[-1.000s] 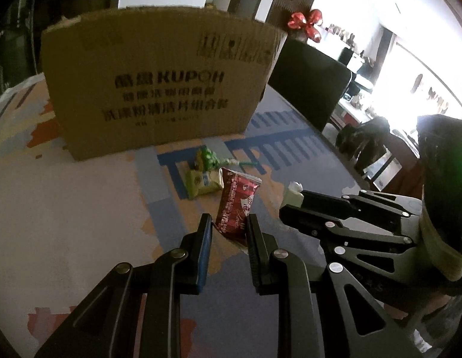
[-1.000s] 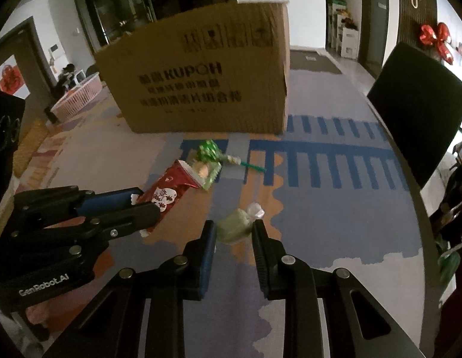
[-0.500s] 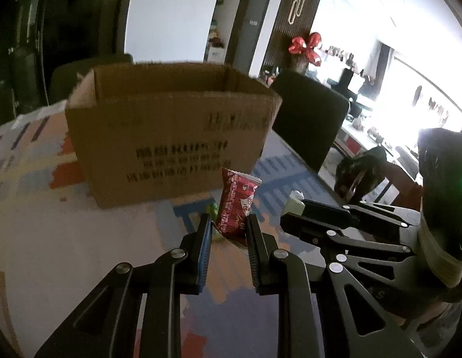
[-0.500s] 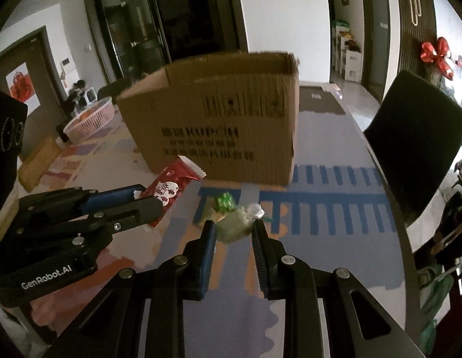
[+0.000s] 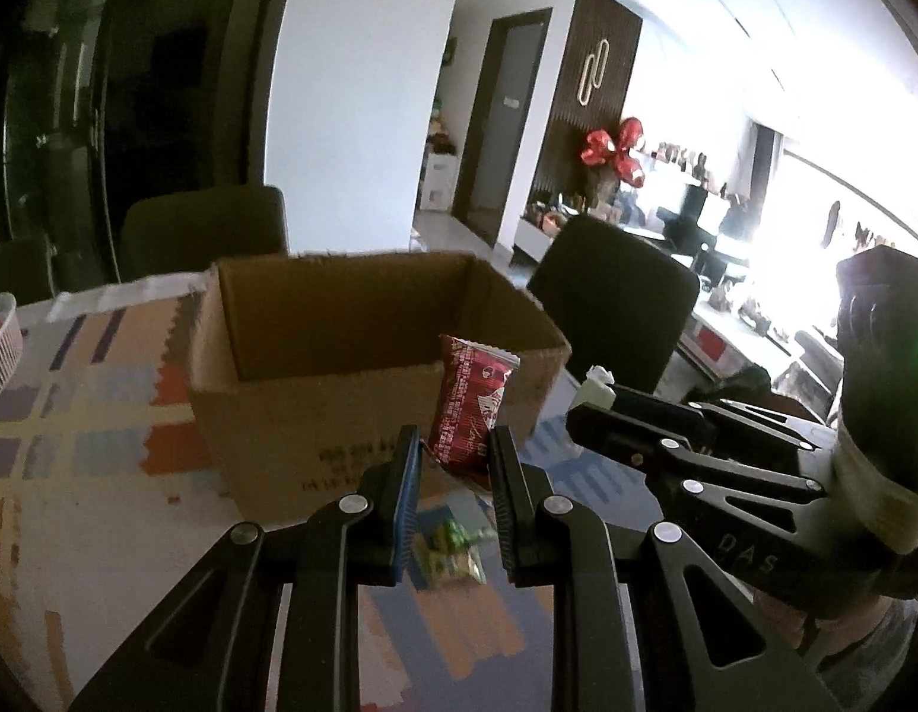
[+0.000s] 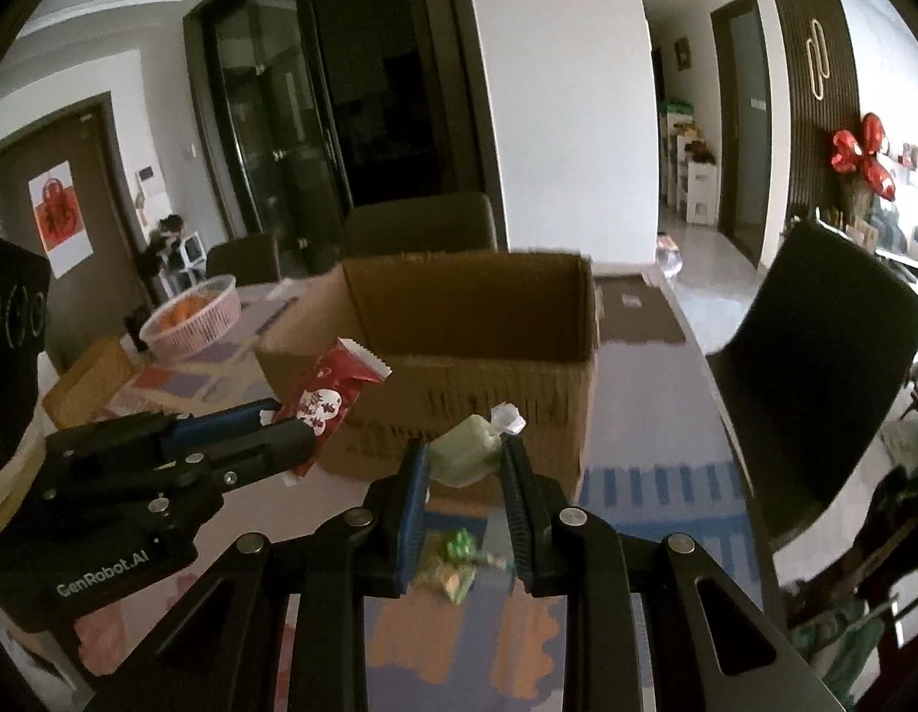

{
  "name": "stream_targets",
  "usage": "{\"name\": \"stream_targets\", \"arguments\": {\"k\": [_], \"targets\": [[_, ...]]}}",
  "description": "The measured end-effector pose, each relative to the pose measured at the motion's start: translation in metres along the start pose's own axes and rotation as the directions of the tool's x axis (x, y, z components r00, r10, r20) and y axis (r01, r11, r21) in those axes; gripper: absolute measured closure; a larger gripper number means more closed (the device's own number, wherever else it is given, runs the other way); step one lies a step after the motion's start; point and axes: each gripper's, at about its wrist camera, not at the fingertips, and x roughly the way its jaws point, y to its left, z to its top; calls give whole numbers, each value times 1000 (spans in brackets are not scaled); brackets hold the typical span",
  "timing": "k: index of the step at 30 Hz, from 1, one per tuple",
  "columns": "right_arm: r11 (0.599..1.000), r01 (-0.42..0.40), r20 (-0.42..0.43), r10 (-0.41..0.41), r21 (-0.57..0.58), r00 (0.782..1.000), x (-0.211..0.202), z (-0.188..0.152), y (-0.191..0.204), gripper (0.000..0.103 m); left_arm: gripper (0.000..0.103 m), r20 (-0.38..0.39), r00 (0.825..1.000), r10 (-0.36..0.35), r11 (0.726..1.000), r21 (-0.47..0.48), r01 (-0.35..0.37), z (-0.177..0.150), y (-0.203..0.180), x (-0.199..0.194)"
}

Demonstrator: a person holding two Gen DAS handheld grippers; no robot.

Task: Organize snacks
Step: 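Carry the red packet and pale green candy into the box and open both tools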

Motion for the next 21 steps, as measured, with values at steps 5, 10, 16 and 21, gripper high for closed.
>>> {"name": "stream_targets", "arguments": {"k": [5, 10, 16, 21], "targets": [[1000, -12, 33, 12, -5, 999, 1, 21, 1, 77, 80, 36, 999, 16, 1000, -4, -16, 18, 7, -1], [1000, -13, 58, 13, -13, 998, 7, 42, -1, 77, 80, 48, 998, 27, 1000, -15, -26, 30, 17, 4], [999, -3, 73, 5, -34, 997, 20, 62, 0, 77, 80, 54, 997, 55, 998, -17, -54, 45, 28, 12], [999, 0, 66, 3, -45, 998, 34, 73, -1, 77, 80, 47, 996, 74, 997, -32, -72, 56, 39, 24]]}}
